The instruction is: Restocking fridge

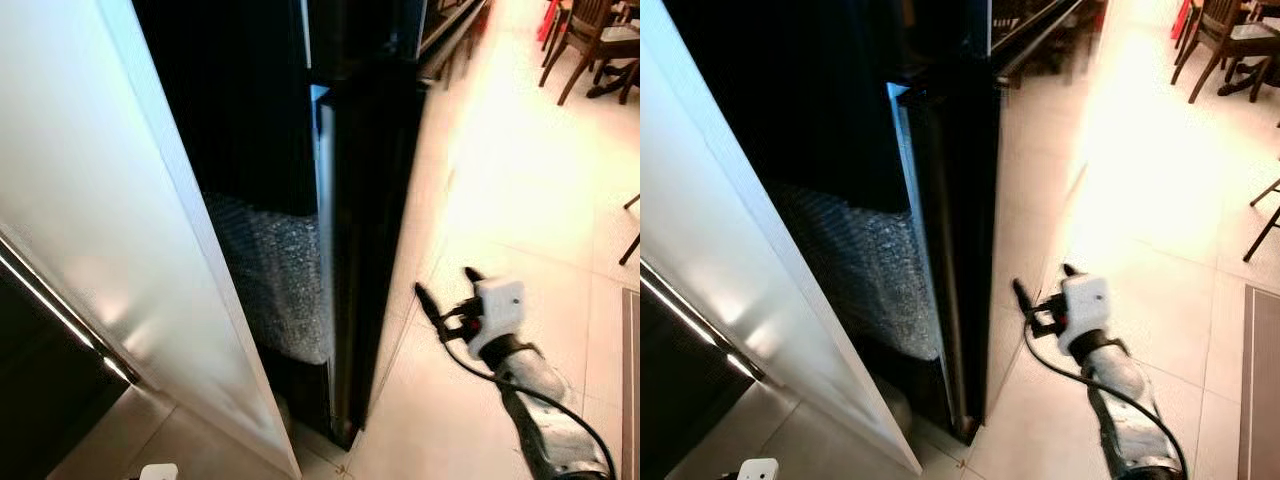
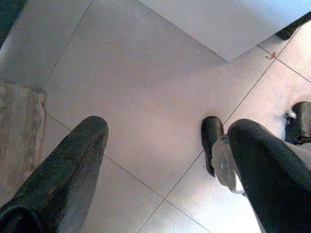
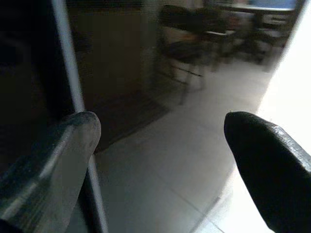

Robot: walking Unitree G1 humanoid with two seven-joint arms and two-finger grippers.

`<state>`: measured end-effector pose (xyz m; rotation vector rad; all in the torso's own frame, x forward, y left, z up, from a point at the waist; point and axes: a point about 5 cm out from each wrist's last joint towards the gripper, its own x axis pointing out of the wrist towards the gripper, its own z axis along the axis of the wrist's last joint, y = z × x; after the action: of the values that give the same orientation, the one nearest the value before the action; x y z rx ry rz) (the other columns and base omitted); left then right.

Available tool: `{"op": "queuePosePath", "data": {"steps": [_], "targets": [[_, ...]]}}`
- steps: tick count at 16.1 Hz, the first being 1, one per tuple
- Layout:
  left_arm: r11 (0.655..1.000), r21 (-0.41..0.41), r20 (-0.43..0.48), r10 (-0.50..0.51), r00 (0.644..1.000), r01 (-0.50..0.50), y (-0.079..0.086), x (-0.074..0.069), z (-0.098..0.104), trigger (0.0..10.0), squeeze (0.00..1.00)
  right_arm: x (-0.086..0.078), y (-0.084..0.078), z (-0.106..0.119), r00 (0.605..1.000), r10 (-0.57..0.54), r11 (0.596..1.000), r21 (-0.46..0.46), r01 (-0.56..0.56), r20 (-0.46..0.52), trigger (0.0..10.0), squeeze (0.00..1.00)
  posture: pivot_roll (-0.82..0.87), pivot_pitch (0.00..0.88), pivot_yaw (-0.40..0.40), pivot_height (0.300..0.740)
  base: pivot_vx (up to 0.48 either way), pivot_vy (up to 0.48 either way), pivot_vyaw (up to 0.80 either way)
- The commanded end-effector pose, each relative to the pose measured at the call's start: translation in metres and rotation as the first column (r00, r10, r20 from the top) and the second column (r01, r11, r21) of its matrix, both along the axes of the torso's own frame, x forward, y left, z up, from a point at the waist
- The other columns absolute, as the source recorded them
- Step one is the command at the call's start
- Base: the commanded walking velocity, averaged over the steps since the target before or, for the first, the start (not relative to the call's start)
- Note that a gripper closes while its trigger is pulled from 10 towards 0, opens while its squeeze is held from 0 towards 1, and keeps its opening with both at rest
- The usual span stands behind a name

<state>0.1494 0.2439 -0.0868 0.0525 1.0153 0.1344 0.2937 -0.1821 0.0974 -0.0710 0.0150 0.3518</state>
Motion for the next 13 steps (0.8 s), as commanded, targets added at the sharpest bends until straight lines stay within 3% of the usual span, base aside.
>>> {"op": "queuePosePath", "data": {"steps": [1, 5, 6, 8, 9, 10, 11, 12, 13], "targets": [[1.000, 0.015, -0.011, 0.001, 1.000, 0.000, 0.003, -0.004, -0.001, 10.0, 0.00, 0.001, 0.004, 0.005, 1.000, 0.024, 1.000, 0.013, -0.024, 0.008, 10.0, 0.00, -0.07, 0.000, 0.042, 0.740, 0.000, 0.000, 0.00], [1.000, 0.014, -0.011, -0.002, 1.000, 0.003, 0.002, -0.004, -0.001, 10.0, 0.00, -0.001, -0.005, -0.002, 1.000, -0.009, 0.999, 0.034, 0.010, -0.025, 10.0, 0.00, -0.07, 0.000, 0.041, 0.740, 0.000, 0.000, 0.00], [1.000, 0.014, -0.011, -0.004, 1.000, 0.004, 0.002, -0.004, -0.001, 10.0, 0.00, -0.001, -0.011, -0.006, 0.998, -0.045, 0.998, 0.047, 0.047, -0.041, 10.0, 0.00, -0.07, 0.000, 0.042, 0.740, 0.000, 0.000, 0.00], [1.000, 0.016, -0.011, -0.004, 1.000, 0.004, 0.002, -0.004, -0.001, 10.0, 0.00, -0.003, -0.036, -0.020, 0.972, -0.220, 0.970, 0.089, 0.227, -0.089, 10.0, 0.00, -0.07, 0.000, 0.037, 0.740, 0.000, 0.000, 0.00], [1.000, 0.017, -0.011, -0.001, 1.000, 0.001, 0.002, -0.005, -0.001, 10.0, 0.00, -0.007, -0.054, -0.031, 0.932, -0.337, 0.932, 0.091, 0.350, -0.132, 10.0, 0.00, -0.07, 0.000, 0.036, 0.740, 0.000, 0.000, 0.00], [1.000, 0.017, -0.011, 0.000, 1.000, 0.000, 0.002, -0.005, -0.001, 10.0, 0.00, -0.008, -0.057, -0.033, 0.922, -0.361, 0.922, 0.094, 0.375, -0.141, 10.0, 0.00, -0.07, 0.000, 0.036, 0.740, 0.000, 0.000, 0.00], [1.000, 0.019, -0.012, -0.001, 1.000, 0.001, 0.002, -0.005, -0.001, 10.0, 0.00, -0.015, -0.076, -0.044, 0.856, -0.482, 0.856, 0.110, 0.506, -0.184, 10.0, 0.00, -0.07, 0.000, 0.036, 0.740, 0.000, 0.000, 0.00], [1.000, 0.022, -0.013, -0.002, 1.000, 0.002, 0.002, -0.005, -0.002, 10.0, 0.00, -0.025, -0.094, -0.059, 0.766, -0.592, 0.774, 0.088, 0.627, -0.250, 10.0, 0.00, -0.07, 0.000, 0.038, 0.740, 0.000, 0.000, 0.00], [1.000, 0.024, -0.014, -0.002, 1.000, 0.002, 0.002, -0.005, -0.002, 10.0, 0.00, -0.034, -0.102, -0.072, 0.708, -0.640, 0.729, 0.054, 0.682, -0.300, 10.0, 0.00, -0.08, 0.000, 0.041, 0.740, 0.000, 0.000, 0.00]]}}
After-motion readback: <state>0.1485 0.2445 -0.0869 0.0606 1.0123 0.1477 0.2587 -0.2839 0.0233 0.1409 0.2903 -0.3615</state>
